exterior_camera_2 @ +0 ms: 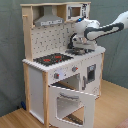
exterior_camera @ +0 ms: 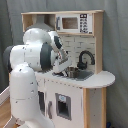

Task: Play with the kitchen

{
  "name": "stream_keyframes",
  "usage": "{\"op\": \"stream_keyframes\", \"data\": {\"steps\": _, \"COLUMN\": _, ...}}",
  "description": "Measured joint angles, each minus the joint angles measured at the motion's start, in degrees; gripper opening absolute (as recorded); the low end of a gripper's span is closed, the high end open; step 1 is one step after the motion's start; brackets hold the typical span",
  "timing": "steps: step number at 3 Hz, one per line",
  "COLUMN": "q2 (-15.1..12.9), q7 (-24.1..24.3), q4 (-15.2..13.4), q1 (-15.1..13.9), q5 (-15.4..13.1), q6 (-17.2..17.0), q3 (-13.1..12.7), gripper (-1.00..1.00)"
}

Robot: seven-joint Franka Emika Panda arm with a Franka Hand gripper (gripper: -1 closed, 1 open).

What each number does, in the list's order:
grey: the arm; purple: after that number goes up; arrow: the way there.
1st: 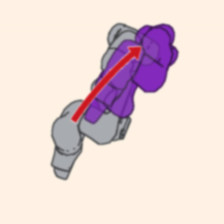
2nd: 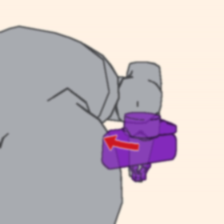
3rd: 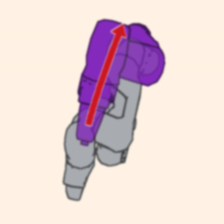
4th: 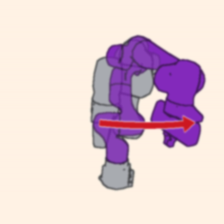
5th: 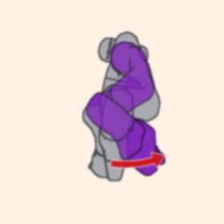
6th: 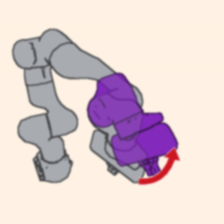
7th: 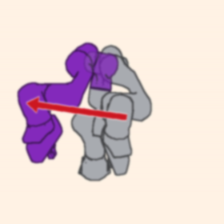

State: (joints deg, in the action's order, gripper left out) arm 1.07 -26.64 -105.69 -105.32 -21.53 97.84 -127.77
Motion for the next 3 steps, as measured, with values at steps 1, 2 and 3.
{"op": "stream_keyframes", "data": {"steps": 1, "q2": 3.9, "q7": -1.76, "q4": 0.31, "q1": -0.07, "q5": 2.01, "q6": 3.27, "q3": 1.37, "gripper": -1.0}}
{"op": "stream_keyframes", "data": {"steps": 2, "q2": 7.01, "q7": -4.43, "q4": 2.33, "q1": -0.31, "q5": 5.38, "q6": 4.63, "q3": 1.99, "gripper": -1.0}}
{"op": "stream_keyframes", "data": {"steps": 3, "q2": 8.19, "q7": -5.33, "q4": 2.51, "q1": -1.0, "q5": 7.75, "q6": 5.31, "q3": 1.91, "gripper": -1.0}}
